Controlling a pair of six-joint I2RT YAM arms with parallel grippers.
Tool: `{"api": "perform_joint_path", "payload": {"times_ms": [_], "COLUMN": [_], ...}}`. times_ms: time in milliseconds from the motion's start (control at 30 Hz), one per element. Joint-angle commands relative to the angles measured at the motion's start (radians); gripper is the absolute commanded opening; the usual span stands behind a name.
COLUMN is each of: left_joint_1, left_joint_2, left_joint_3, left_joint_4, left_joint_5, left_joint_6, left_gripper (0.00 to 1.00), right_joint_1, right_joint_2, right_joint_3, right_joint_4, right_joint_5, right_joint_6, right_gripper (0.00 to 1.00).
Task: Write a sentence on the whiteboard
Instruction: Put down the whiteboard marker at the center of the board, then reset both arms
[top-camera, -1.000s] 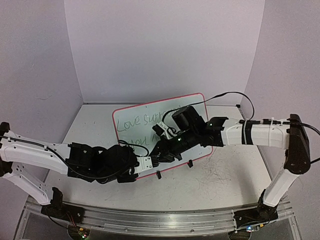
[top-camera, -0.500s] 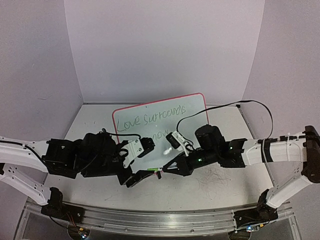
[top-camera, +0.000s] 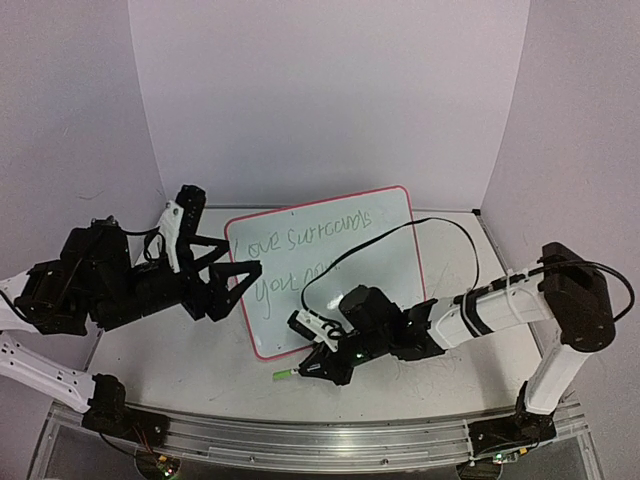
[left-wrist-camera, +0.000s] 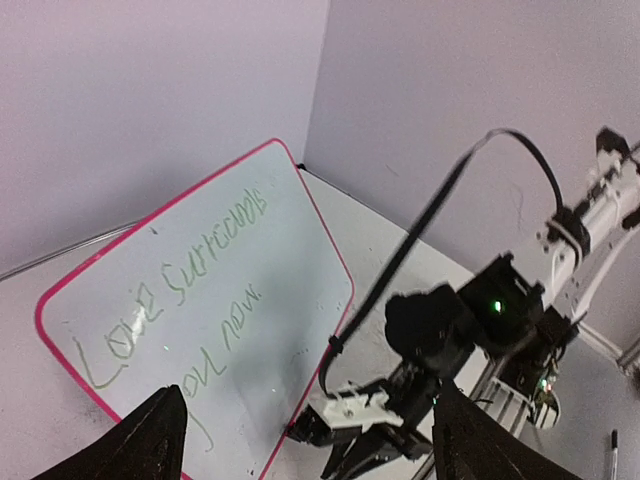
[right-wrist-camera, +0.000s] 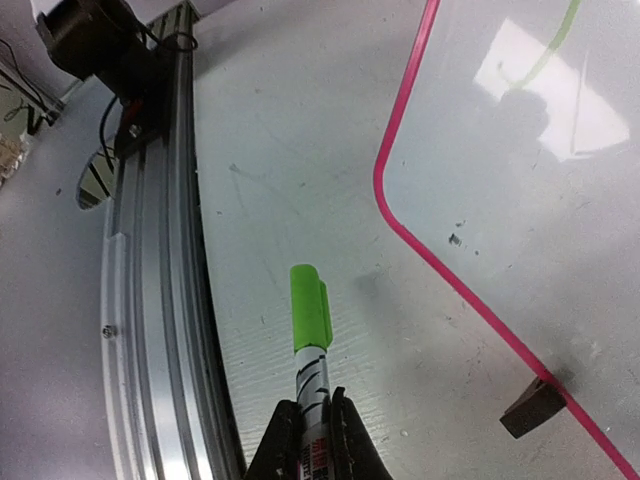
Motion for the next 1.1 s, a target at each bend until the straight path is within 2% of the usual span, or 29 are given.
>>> {"api": "perform_joint_path", "payload": {"times_ms": [0,133,167,267,367,433,500,567,667,800,900,967,1067], "left_joint_1": [0.003,0.003,0.004,0.004,0.006,0.018,0.049,0.121,0.315,0.661,0.895,0.961,0.97], "left_joint_2": [-0.07,-0.108,-0.115,-0.134,-0.132,-0.12,-0.095,-0.059,0.019,0.144,0.165,0.125,0.048], "left_joint_3": [-0.018,-0.046,-0.051,-0.06,-0.039,-0.015,0.027,0.059,0.121,0.191,0.217,0.217,0.226], "left_joint_4": [0.017,0.015,0.013,-0.001,-0.055,-0.089,-0.131,-0.14,-0.132,-0.114,-0.074,-0.029,0.0], "left_joint_5": [-0.178,-0.209,-0.219,-0.246,-0.261,-0.254,-0.23,-0.155,0.044,0.36,0.515,0.54,0.495], "left_joint_6": [-0.124,-0.156,-0.167,-0.203,-0.239,-0.243,-0.237,-0.214,-0.164,-0.11,-0.105,-0.101,-0.102], "left_gripper": [0.87,0.88,0.89,0.91,0.93,0.96,0.99,0.99,0.99,1.0,0.99,0.99,1.0], "right_joint_1": [0.013,0.009,0.004,-0.019,-0.044,-0.055,-0.076,-0.104,-0.204,-0.402,-0.575,-0.646,-0.656], "right_joint_2": [0.053,0.068,0.07,0.068,0.014,-0.084,-0.2,-0.337,-0.549,-0.766,-0.873,-0.94,-1.046], "right_joint_3": [0.027,0.011,0.003,-0.023,-0.057,-0.096,-0.128,-0.145,-0.156,-0.152,-0.118,-0.074,-0.015], "right_joint_4": [-0.013,-0.038,-0.04,-0.043,-0.056,-0.07,-0.103,-0.175,-0.291,-0.355,-0.399,-0.425,-0.44], "right_joint_5": [0.061,0.123,0.143,0.2,0.316,0.403,0.493,0.585,0.684,0.751,0.771,0.763,0.748], "right_joint_6": [-0.059,-0.092,-0.082,-0.023,0.052,0.105,0.165,0.206,0.259,0.241,0.225,0.212,0.18], "right_gripper": [0.02,0.05,0.09,0.35,0.51,0.6,0.73,0.81,0.87,0.96,0.98,0.98,0.98]}}
